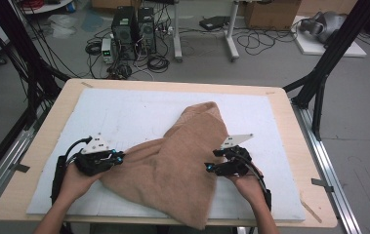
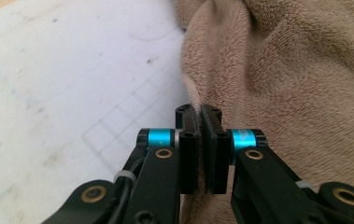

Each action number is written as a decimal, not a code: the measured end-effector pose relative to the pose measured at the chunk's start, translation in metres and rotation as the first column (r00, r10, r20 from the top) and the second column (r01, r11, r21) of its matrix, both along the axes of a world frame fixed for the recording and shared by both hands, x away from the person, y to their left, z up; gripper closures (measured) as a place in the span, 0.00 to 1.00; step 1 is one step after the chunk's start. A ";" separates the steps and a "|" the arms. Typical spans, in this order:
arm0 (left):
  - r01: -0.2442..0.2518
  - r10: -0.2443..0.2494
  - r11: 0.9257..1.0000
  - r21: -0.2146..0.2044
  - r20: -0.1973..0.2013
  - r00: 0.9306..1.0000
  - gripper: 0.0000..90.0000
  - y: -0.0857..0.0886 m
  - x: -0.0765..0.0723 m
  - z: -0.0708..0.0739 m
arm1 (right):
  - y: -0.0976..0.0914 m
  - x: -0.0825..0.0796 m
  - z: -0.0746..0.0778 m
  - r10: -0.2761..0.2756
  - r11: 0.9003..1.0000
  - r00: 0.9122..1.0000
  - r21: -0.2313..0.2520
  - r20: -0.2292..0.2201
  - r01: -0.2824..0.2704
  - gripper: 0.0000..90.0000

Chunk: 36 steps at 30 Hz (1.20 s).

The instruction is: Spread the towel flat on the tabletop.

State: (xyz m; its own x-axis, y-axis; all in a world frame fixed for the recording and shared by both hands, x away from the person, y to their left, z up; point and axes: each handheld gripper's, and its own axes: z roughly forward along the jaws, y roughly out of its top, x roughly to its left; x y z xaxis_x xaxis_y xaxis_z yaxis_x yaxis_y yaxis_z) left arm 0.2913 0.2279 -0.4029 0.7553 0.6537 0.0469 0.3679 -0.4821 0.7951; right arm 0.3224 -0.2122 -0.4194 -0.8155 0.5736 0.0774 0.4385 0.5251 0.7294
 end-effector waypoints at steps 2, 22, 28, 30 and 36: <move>-0.014 0.014 1.000 -0.014 -0.005 1.000 0.95 0.008 -0.005 -0.002 | 0.002 0.000 0.000 0.005 1.000 1.000 -0.002 -0.002 -0.005 0.42; -0.001 0.001 0.995 -0.101 -0.002 1.000 0.65 0.015 -0.006 0.013 | 0.009 0.003 0.007 0.029 1.000 1.000 -0.006 0.001 -0.029 0.41; 0.008 -0.006 0.998 -0.067 0.020 1.000 0.58 -0.006 0.019 0.009 | 0.010 0.004 0.006 0.014 1.000 1.000 -0.017 0.005 -0.014 0.40; 0.020 -0.019 0.998 -0.056 0.007 1.000 0.58 -0.013 0.025 0.005 | 0.011 0.006 0.003 0.015 1.000 1.000 -0.019 0.002 -0.015 0.40; 0.044 -0.045 0.999 -0.017 -0.058 0.997 0.61 -0.027 0.041 -0.013 | 0.012 0.009 -0.003 0.016 0.999 1.000 -0.028 -0.021 -0.017 0.42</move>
